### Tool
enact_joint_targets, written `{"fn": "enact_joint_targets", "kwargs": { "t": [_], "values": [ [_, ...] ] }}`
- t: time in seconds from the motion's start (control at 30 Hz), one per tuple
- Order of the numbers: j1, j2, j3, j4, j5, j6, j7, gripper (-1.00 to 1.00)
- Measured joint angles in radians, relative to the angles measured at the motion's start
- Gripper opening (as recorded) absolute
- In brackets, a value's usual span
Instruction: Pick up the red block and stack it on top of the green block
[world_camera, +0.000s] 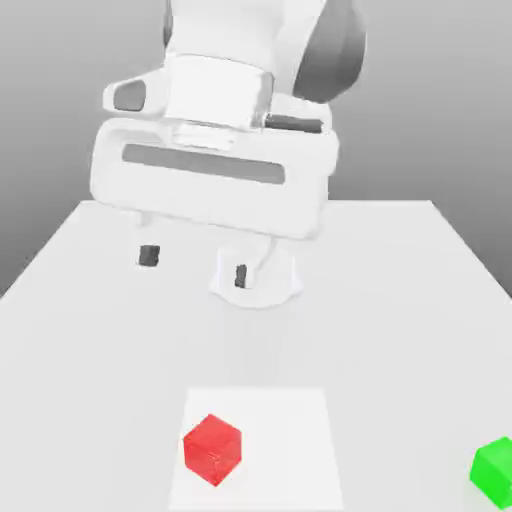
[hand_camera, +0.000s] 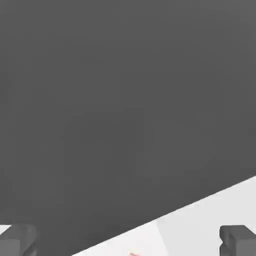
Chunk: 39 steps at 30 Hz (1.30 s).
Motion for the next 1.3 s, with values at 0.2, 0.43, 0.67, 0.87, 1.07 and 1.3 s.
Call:
{"fn": "enact_joint_targets", "kwargs": {
  "t": [0.2, 0.43, 0.67, 0.87, 1.07, 1.3],
  "values": [
    [-0.026, 0.206, -0.004, -0.071, 0.058, 0.104, 0.075, 0.00],
    [-0.004, 0.448, -0.033, -0.073, 0.061, 0.286, 0.120, 0.00],
    [0.005, 0.486, -0.045, -0.068, 0.047, 0.318, 0.130, -1.00],
    [-0.023, 0.317, -0.004, -0.094, 0.107, 0.176, 0.086, -1.00],
    [0.137, 0.351, 0.118, 0.041, 0.062, 0.054, 0.181, -1.00],
    [0.360, 0.451, 0.230, 0.213, -0.024, -0.024, 0.326, -1.00]
  ]
}}
